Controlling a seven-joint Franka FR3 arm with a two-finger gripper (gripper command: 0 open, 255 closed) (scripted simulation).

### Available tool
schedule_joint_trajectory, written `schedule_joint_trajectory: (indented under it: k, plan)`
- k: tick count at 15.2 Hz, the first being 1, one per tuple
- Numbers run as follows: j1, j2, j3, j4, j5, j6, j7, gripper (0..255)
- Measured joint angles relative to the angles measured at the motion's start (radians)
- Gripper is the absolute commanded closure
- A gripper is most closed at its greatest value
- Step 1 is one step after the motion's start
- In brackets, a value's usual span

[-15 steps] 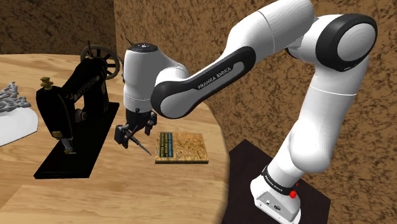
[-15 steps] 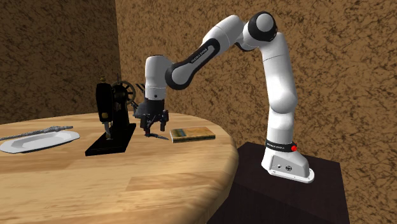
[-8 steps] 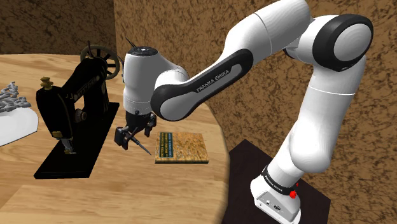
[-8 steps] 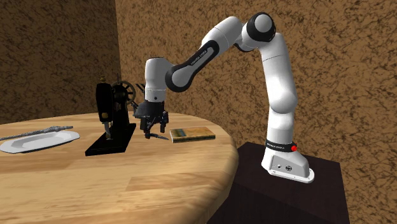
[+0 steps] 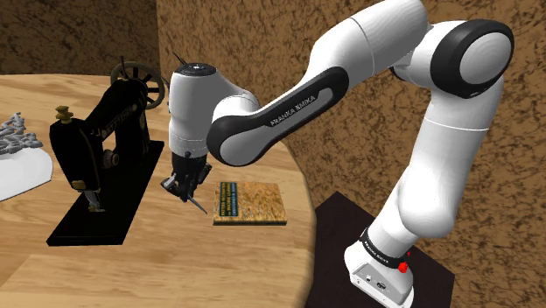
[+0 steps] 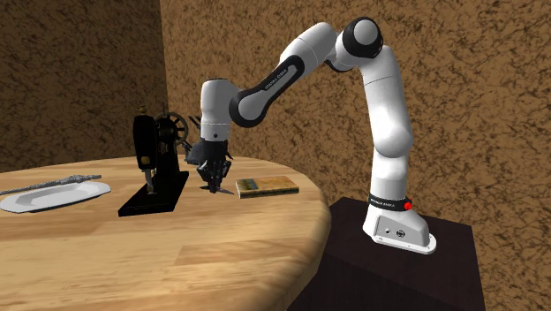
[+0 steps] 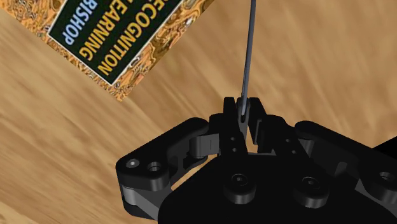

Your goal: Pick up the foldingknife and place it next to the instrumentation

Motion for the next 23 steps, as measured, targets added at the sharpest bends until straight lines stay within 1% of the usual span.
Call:
schedule_joint_trajectory:
  k: [5, 14, 23]
  plan:
    - [-0.004, -0.010, 0.002, 0.002, 0.010, -0.012, -0.008, 255]
    - [-0.020, -0.080, 0.019, 0.043, 0.070, -0.109, -0.054, 255]
    - [-0.028, -0.135, 0.026, 0.108, 0.117, -0.220, -0.090, 255]
